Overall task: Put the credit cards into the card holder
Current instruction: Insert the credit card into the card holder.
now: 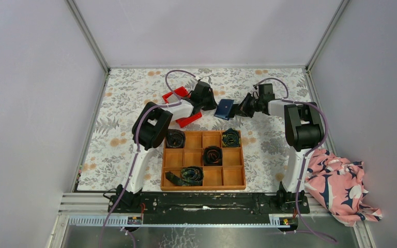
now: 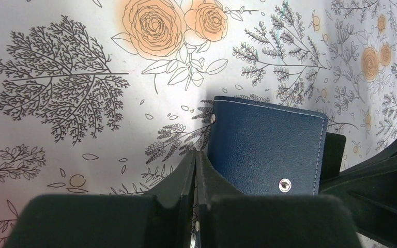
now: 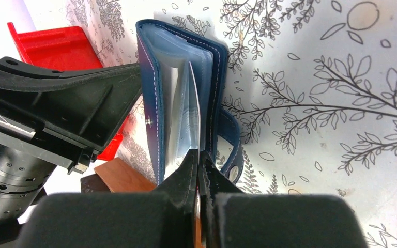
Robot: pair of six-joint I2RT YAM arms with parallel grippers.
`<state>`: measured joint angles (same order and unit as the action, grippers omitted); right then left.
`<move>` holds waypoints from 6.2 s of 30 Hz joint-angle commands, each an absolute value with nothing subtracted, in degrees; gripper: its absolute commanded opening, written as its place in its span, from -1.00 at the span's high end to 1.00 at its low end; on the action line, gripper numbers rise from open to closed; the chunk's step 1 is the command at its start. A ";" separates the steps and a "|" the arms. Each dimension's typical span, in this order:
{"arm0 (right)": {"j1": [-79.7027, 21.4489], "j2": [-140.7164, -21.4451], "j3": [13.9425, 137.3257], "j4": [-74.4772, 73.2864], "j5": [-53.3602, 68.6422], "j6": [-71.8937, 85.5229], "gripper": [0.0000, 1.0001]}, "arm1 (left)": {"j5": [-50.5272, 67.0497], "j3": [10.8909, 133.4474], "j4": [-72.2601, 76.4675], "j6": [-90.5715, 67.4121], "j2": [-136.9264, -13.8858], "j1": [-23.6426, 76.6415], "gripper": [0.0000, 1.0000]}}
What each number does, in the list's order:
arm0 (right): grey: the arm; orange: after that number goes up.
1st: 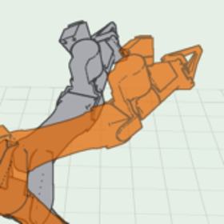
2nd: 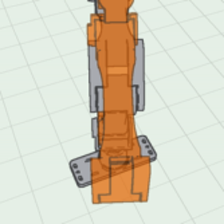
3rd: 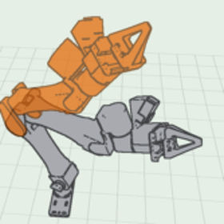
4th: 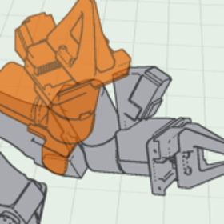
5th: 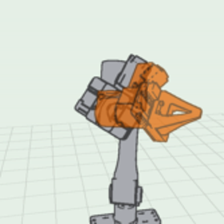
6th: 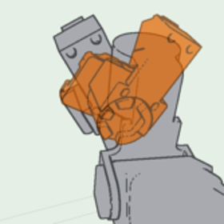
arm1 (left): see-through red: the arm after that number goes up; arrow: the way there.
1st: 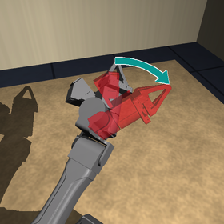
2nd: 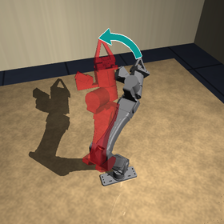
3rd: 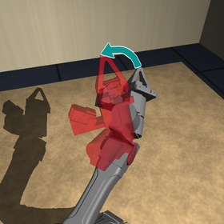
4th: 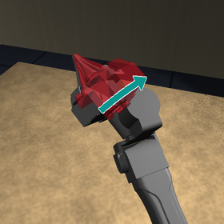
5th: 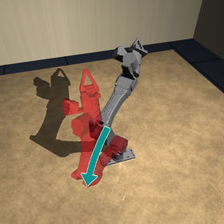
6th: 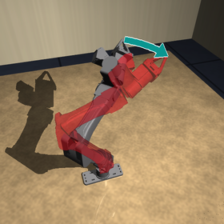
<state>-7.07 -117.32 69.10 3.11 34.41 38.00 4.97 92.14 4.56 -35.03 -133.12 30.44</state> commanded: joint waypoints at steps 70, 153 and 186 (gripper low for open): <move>-5.55 -108.39 57.19 20.51 20.15 54.58 1.00 | -2.25 84.37 -1.49 -30.88 -130.95 35.68 0.77; -19.28 -121.48 88.46 -6.80 11.24 15.11 1.00 | -8.43 90.03 -8.44 -28.92 -130.17 30.35 0.43; -21.96 -123.79 92.90 -13.16 3.68 11.96 1.00 | -3.34 89.13 3.55 -34.89 -120.91 30.24 0.02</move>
